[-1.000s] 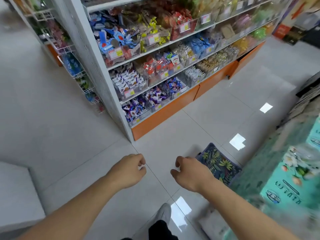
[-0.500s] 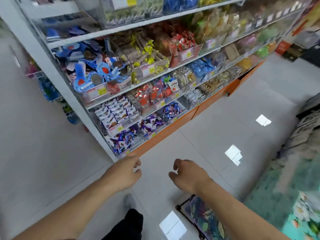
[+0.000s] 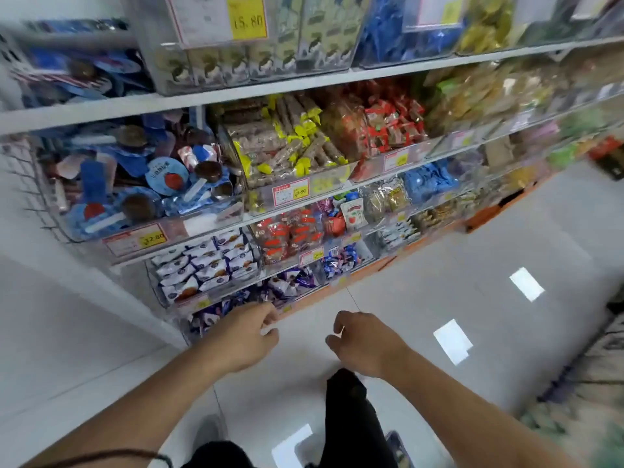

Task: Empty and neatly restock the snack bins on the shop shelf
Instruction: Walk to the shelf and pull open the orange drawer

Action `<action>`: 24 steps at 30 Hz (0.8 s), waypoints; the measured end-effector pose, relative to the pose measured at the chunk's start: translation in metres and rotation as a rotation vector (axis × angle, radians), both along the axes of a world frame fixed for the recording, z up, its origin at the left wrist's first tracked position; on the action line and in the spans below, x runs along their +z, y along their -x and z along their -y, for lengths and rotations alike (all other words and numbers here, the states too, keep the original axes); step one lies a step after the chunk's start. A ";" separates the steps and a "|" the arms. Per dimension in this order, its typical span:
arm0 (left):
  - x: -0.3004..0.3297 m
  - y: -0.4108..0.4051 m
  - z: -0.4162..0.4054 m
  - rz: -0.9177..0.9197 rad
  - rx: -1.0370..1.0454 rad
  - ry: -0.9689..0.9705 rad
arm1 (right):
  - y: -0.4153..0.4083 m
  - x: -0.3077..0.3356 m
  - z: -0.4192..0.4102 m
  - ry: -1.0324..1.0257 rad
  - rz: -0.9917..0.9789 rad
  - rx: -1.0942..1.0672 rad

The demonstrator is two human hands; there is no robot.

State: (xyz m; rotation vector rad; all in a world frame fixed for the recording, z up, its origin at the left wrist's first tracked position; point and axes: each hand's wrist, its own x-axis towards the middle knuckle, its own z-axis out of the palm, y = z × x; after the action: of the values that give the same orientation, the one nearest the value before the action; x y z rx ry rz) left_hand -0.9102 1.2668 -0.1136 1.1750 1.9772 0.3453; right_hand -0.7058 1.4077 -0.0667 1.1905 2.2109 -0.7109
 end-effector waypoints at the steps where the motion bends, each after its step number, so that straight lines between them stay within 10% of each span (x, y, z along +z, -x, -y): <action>1: -0.009 -0.003 -0.010 0.009 0.053 0.002 | 0.005 -0.012 -0.018 0.022 0.001 0.022; 24: -0.502 -0.115 -0.104 0.031 0.498 0.014 | -0.009 -0.523 -0.180 0.207 -0.136 0.385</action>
State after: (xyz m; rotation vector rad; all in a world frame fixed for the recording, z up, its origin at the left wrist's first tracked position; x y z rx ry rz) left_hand -0.7950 1.3708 -0.6155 0.6476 2.2244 0.5952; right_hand -0.6966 1.5879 -0.5895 0.6063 2.3162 -0.8500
